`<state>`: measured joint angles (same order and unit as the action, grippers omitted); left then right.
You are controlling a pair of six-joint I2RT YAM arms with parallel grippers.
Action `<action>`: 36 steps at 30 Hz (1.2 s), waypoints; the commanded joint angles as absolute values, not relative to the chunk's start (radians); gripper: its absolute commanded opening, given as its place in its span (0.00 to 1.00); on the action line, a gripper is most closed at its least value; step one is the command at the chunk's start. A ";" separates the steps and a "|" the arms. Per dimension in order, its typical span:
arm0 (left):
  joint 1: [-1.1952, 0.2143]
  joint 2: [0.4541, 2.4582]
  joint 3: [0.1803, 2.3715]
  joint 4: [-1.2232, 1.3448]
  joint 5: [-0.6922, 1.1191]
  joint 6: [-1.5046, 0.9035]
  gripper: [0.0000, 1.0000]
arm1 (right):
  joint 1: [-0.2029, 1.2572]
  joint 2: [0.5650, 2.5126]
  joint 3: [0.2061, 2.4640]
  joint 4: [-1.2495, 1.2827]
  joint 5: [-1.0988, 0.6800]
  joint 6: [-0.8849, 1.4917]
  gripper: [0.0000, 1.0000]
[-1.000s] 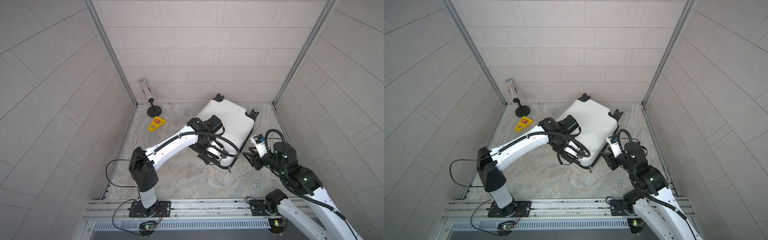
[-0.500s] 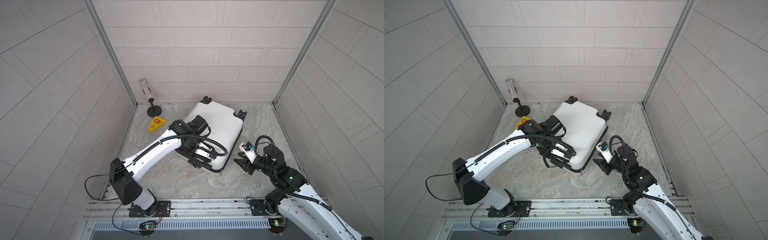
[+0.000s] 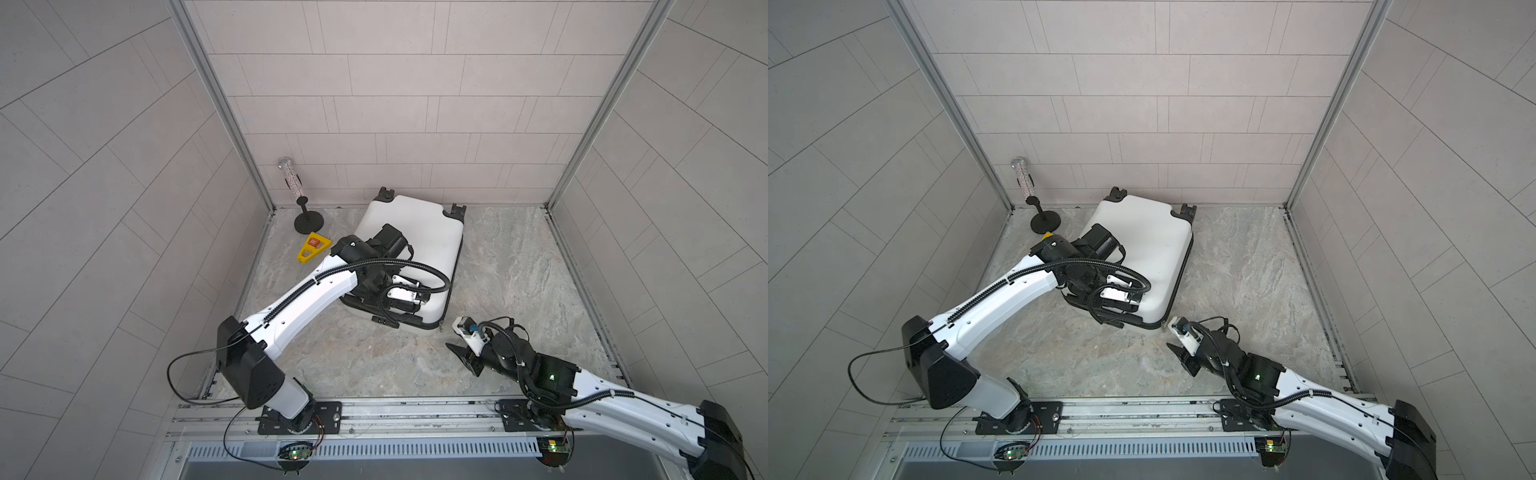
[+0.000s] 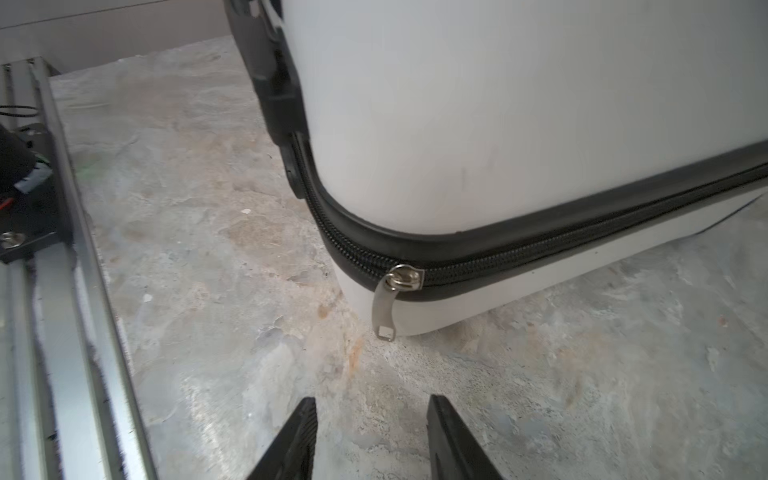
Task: Open the suitcase zippers
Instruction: Unzip the zipper on the suitcase.
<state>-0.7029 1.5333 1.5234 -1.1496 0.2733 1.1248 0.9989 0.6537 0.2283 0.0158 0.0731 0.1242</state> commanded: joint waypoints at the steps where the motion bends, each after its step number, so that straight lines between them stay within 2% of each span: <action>1: -0.696 1.462 1.560 -1.009 0.316 1.086 0.00 | 1.021 0.733 0.227 0.227 0.241 0.144 0.46; 5: -0.696 1.462 1.564 -1.003 0.337 1.070 0.00 | 1.034 0.834 0.224 0.368 0.265 0.131 0.47; 10: -0.696 1.461 1.567 -1.002 0.340 1.063 0.00 | 1.045 0.910 0.225 0.470 0.295 0.120 0.43; 15: -0.696 1.459 1.568 -1.002 0.352 1.058 0.00 | 1.045 0.924 0.224 0.491 0.344 0.115 0.22; 19: -0.696 1.454 1.566 -1.002 0.354 1.058 0.00 | 1.045 0.913 0.218 0.478 0.371 0.116 0.10; 22: -0.696 1.450 1.564 -1.002 0.354 1.058 0.00 | 1.045 0.906 0.215 0.461 0.380 0.119 0.05; 28: -0.696 1.446 1.557 -1.000 0.376 1.062 0.00 | 1.045 0.903 0.212 0.454 0.377 0.109 0.00; 32: -0.696 1.436 1.550 -1.007 0.383 1.063 0.00 | 1.030 0.874 0.216 0.415 0.401 0.105 0.00; 36: -0.698 1.396 1.507 -1.010 0.423 1.086 0.00 | 0.877 0.802 0.245 0.305 0.233 0.124 0.00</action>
<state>-0.7006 1.5124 1.5005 -1.0904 0.3481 1.0683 0.9562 0.8486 0.2131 0.3531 0.2874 0.1097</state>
